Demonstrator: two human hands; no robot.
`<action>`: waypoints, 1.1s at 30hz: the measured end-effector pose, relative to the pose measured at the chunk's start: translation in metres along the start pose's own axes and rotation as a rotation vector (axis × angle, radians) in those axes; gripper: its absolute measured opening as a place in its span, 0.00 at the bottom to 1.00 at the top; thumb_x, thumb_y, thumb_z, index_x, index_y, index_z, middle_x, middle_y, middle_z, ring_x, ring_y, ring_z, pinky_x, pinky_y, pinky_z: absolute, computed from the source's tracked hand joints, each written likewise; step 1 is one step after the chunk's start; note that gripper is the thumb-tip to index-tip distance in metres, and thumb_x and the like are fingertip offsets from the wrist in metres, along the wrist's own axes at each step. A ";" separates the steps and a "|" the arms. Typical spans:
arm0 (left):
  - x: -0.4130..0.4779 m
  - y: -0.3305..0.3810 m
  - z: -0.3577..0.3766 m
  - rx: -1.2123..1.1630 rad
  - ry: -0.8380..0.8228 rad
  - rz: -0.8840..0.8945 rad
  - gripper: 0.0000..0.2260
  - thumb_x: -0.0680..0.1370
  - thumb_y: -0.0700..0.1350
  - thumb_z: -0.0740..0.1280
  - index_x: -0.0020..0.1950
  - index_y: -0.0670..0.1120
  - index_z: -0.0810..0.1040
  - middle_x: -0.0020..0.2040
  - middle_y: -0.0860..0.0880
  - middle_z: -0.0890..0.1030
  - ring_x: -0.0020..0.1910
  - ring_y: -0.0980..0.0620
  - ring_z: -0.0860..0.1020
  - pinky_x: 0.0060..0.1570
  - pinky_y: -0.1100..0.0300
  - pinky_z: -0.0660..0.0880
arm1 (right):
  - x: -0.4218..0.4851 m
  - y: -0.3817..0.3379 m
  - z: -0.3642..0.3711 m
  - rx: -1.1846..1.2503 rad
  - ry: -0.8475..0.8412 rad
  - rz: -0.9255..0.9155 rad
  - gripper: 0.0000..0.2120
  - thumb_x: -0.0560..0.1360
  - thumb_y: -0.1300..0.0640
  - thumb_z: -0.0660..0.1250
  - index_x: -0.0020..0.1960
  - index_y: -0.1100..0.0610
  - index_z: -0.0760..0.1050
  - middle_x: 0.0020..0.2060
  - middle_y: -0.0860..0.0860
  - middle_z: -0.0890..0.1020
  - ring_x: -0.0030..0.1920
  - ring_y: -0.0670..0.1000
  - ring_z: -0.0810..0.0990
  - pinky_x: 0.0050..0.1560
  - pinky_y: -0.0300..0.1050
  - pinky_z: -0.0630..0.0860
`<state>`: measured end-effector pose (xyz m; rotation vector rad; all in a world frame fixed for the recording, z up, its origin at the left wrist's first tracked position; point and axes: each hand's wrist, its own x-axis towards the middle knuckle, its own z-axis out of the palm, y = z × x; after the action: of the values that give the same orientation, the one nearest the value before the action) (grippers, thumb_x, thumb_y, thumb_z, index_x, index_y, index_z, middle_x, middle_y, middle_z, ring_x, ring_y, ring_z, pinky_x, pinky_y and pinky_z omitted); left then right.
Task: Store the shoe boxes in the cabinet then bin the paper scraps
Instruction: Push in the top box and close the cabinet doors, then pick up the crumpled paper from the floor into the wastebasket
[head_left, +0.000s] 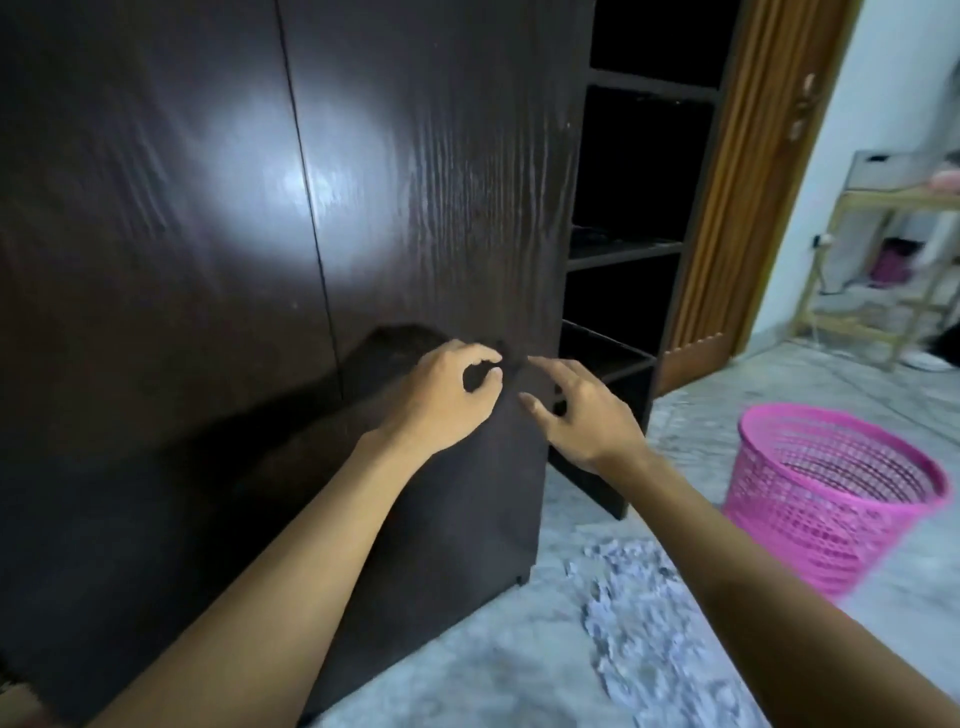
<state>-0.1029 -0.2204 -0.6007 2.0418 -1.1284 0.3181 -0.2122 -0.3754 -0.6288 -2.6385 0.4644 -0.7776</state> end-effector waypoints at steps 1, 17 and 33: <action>0.000 0.001 0.016 -0.032 -0.061 -0.006 0.11 0.78 0.51 0.65 0.59 0.53 0.80 0.54 0.53 0.80 0.54 0.55 0.77 0.48 0.63 0.70 | -0.006 0.013 0.000 -0.013 0.001 0.037 0.26 0.79 0.39 0.61 0.75 0.45 0.65 0.71 0.44 0.70 0.69 0.48 0.71 0.63 0.48 0.73; -0.035 0.048 0.346 -0.120 -0.715 -0.198 0.11 0.73 0.56 0.66 0.53 0.58 0.81 0.52 0.55 0.80 0.51 0.52 0.80 0.54 0.52 0.78 | -0.151 0.305 0.034 -0.029 -0.210 0.456 0.24 0.79 0.40 0.62 0.73 0.46 0.68 0.70 0.49 0.73 0.68 0.53 0.73 0.61 0.50 0.72; -0.200 -0.055 0.542 -0.008 -0.800 -0.246 0.31 0.71 0.63 0.60 0.69 0.49 0.74 0.64 0.43 0.75 0.66 0.42 0.70 0.65 0.48 0.70 | -0.340 0.413 0.215 -0.135 -0.234 0.604 0.26 0.73 0.38 0.67 0.64 0.54 0.77 0.58 0.56 0.80 0.59 0.58 0.78 0.57 0.53 0.76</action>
<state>-0.2491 -0.4735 -1.1021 2.3291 -1.2832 -0.6857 -0.4467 -0.5531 -1.1247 -2.4415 1.1968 -0.2511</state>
